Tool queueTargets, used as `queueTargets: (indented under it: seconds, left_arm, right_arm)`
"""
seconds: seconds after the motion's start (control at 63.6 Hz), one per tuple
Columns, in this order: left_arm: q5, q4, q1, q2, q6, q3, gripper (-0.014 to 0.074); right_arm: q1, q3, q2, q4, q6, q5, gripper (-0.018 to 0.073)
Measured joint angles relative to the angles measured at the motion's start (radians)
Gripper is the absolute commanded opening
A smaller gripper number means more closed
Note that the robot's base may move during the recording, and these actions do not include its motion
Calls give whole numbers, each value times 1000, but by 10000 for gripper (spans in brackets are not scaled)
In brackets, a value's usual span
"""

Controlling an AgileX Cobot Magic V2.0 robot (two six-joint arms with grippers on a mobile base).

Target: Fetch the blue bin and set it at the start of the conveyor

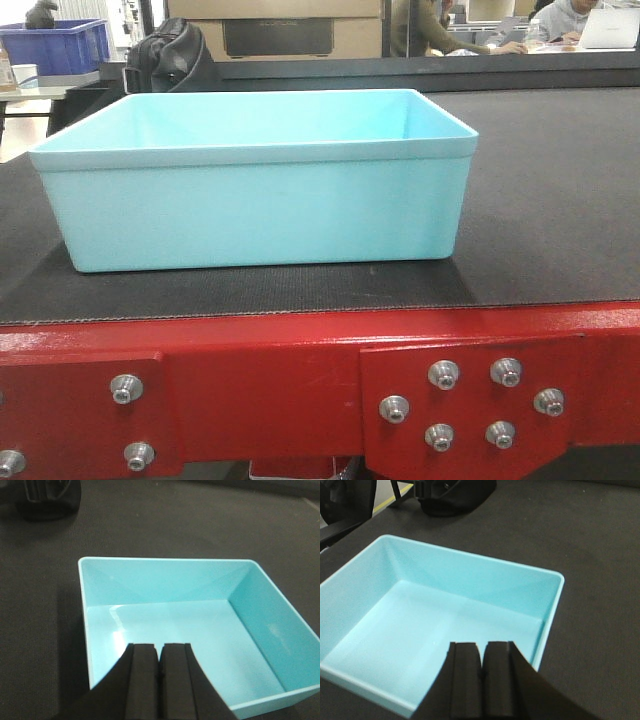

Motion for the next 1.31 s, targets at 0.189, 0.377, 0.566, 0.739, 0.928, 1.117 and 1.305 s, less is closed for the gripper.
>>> queueTargets:
  seconds: [0.189, 0.377, 0.566, 0.739, 0.928, 1.117, 1.305]
  left_arm:
    - [-17, -2, 0, -179, 1, 91, -111]
    - [-13, -2, 0, -328, 1, 95, -111]
    - [-15, -2, 0, -437, 1, 95, -111]
    - [-28, -2, 0, -469, 2, 95, -111]
    - [-37, -2, 0, -470, 2, 95, -111]
    - [-42, -2, 0, -470, 2, 95, -111]
    - [-42, -2, 0, -470, 2, 95, -111]
  right_arm:
    - [0, 77, -117, 0, -2, 22, -165]
    - [0, 82, -242, 0, -2, 58, -165]
    - [0, 82, -368, 0, -2, 62, -165]
    - [0, 82, -442, 0, -2, 62, -165]
    - [0, 82, -473, 0, -2, 64, -165]
    - [0, 82, -473, 0, -2, 67, -165]
    - [0, 82, -475, 0, -2, 66, -165]
